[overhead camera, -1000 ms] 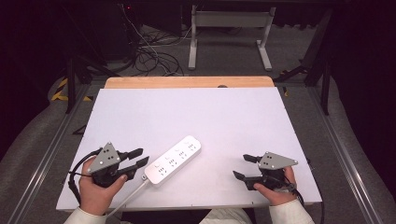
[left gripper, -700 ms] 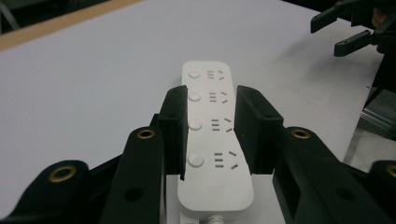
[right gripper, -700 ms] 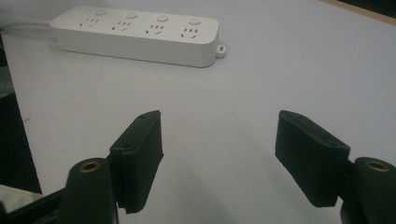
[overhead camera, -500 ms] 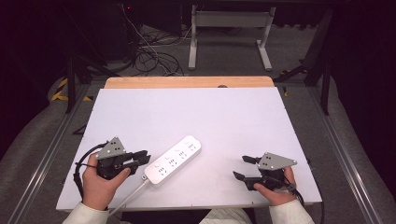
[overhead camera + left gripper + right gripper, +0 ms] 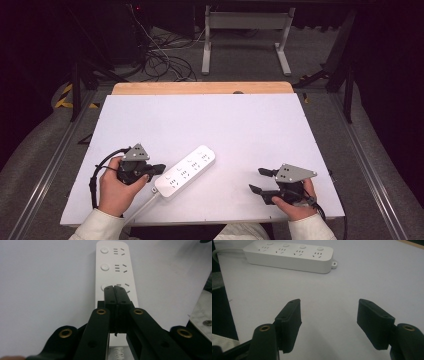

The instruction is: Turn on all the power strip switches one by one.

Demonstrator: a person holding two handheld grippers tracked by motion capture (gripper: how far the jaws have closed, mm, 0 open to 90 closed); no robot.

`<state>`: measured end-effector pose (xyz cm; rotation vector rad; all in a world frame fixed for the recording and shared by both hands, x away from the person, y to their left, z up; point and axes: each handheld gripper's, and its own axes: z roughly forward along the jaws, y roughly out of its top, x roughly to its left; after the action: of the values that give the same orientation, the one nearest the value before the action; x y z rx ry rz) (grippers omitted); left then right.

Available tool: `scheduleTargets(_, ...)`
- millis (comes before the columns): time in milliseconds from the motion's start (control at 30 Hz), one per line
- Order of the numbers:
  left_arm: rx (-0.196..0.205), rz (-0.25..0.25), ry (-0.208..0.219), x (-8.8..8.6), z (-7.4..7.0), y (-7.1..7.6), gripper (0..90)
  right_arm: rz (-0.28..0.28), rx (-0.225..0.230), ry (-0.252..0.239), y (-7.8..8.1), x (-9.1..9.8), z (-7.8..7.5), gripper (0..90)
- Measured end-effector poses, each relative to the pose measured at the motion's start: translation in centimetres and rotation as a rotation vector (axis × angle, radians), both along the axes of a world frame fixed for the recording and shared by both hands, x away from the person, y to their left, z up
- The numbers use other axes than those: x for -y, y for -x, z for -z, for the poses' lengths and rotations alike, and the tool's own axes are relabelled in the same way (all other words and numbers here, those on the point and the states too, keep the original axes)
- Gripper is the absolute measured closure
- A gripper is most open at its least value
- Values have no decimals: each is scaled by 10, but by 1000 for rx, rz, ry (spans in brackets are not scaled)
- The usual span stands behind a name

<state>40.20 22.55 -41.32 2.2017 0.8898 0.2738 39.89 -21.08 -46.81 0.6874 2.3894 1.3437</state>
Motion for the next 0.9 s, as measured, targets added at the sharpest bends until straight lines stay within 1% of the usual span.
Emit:
scheduleTargets(33, -19, 5, 3, 2, 2, -1, 898, -1, -1, -2, 0, 0, 0, 366)
scheduleTargets(67, -21, 8, -10, 3, 3, -2, 898, -1, -1, -2, 0, 0, 0, 366)
scheduleTargets(133, -39, 8, -26, 5, 5, -4, 899, -2, -2, 0, 0, 0, 0, 367)
scheduleTargets(233, -44, 16, -53, 7, 8, -9, 899, -4, -3, 1, 0, 0, 0, 367)
scheduleTargets(300, -65, 17, -71, 11, 13, -13, 899, -6, -4, -1, 0, 0, 0, 367)
scheduleTargets(333, -65, 17, -71, 11, 13, -13, 899, -6, -5, 0, 0, 0, 0, 367)
scheduleTargets(367, -73, 21, -76, 12, 15, -14, 899, -8, -4, 0, 0, 0, 0, 367)
scheduleTargets(400, -76, 24, -88, 13, 16, -15, 899, -8, -4, 0, 0, 0, 0, 367)
scheduleTargets(433, -85, 26, -89, 14, 17, -16, 899, -8, -5, 0, 0, 0, 1, 367)
scheduleTargets(600, -107, 36, -115, 18, 21, -20, 899, -12, -8, 0, 0, 0, 1, 366)
scheduleTargets(633, -113, 37, -110, 19, 22, -21, 899, -12, -9, 2, 0, 0, 1, 366)
scheduleTargets(667, -110, 36, -126, 19, 22, -21, 899, -11, -9, 3, -1, 0, 1, 365)
scheduleTargets(700, -119, 39, -125, 20, 23, -22, 899, -11, -9, 4, -1, 0, 1, 364)
scheduleTargets(867, -133, 45, -144, 23, 25, -23, 899, -12, -10, 6, -1, 0, 2, 364)
scheduleTargets(900, -139, 40, -143, 23, 26, -23, 900, -13, -11, 5, -1, 0, 2, 363)
